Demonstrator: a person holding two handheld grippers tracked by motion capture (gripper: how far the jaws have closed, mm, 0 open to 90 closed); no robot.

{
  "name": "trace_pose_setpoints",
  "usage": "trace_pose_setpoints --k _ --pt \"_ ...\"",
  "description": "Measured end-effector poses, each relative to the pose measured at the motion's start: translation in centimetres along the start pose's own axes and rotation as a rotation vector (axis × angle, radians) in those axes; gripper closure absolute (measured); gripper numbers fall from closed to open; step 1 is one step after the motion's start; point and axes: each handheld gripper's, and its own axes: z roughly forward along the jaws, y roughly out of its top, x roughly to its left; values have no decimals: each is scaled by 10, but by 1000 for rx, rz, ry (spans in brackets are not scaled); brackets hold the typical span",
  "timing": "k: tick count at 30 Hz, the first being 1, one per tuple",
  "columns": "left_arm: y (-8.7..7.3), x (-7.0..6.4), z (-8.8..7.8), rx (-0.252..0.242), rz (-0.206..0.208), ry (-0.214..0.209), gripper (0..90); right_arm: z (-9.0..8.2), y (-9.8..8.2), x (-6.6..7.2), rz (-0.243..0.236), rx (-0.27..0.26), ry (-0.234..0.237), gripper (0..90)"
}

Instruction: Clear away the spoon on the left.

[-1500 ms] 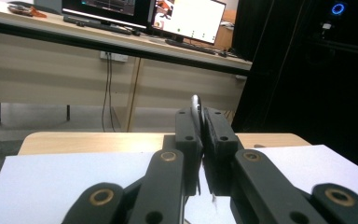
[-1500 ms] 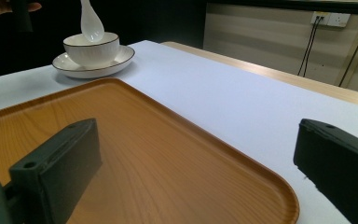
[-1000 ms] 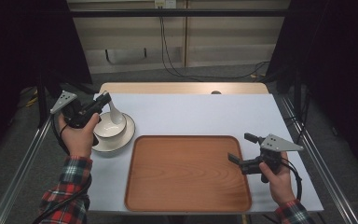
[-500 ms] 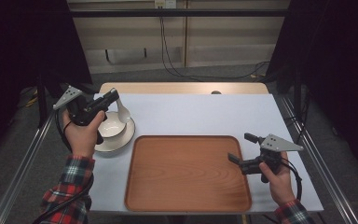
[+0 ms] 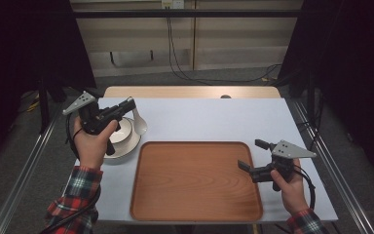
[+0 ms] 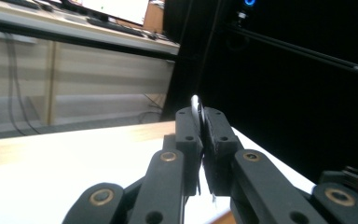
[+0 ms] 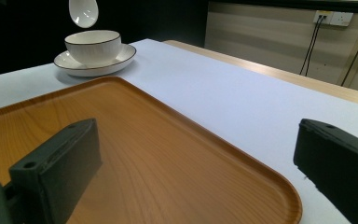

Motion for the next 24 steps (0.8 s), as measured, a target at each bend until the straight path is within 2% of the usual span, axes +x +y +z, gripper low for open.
trace_pose_setpoints --k 4,8,15,24 --pt "-6 -4 2 29 -5 -23 855 0 0 0 1 1 2 1" --pt "-13 -5 3 39 -16 -52 855 0 0 0 1 0 7 2" --pt "-24 -12 5 63 -10 -87 854 1 0 0 0 4 14 2" --pt "-41 -21 8 103 -9 -120 855 0 0 1 -1 7 -1 2"
